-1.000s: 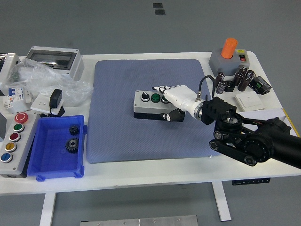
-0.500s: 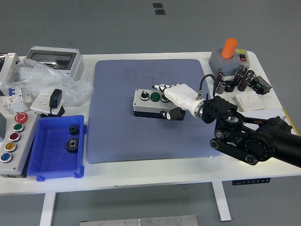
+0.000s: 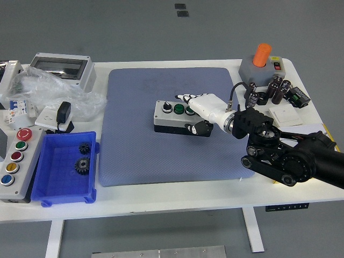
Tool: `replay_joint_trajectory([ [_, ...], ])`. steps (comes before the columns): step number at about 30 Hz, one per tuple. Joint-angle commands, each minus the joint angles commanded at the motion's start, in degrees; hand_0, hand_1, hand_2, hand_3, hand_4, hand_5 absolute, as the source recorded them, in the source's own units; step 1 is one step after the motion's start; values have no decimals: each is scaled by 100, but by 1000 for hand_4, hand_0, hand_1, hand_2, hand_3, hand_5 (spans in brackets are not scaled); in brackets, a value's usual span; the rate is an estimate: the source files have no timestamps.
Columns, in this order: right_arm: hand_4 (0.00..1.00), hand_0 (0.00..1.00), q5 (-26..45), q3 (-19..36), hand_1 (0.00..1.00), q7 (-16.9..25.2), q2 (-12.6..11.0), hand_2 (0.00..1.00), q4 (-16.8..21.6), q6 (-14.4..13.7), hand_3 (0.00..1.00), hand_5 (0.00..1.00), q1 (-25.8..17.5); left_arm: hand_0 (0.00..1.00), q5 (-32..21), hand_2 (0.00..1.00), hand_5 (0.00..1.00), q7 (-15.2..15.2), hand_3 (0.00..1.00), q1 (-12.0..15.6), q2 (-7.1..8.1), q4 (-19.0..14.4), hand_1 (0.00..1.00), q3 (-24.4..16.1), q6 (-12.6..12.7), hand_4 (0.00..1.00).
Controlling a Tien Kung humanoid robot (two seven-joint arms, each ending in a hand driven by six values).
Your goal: Pick up the button,place it on the desk,press the button,press the button
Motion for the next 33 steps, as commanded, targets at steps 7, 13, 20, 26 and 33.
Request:
replay_joint_trajectory([
  [7,619,839,-18,65,825,-26,-63,996,54,136,998,104,51,620,-1,569,332,12,604,10,-1,0,657,-6,-27,647],
  [13,641,846,65,210,831,-71,-323,998,368,303,998,128,100,621,-18,570,331,32,606,22,-3,0,659,-11,-74,648],
  [20,705,850,233,811,837,-253,-995,998,1101,424,998,159,-115,621,-37,570,330,20,606,43,-1,0,662,-22,-84,648],
  [26,696,857,167,1584,840,-987,-1342,998,1806,511,998,151,-732,622,-52,571,330,-7,607,75,-16,0,663,-16,-34,649],
  [33,578,609,-285,2381,659,-2393,-1115,845,2553,1605,998,196,-974,624,45,570,334,35,608,94,-14,0,664,-88,11,653],
])
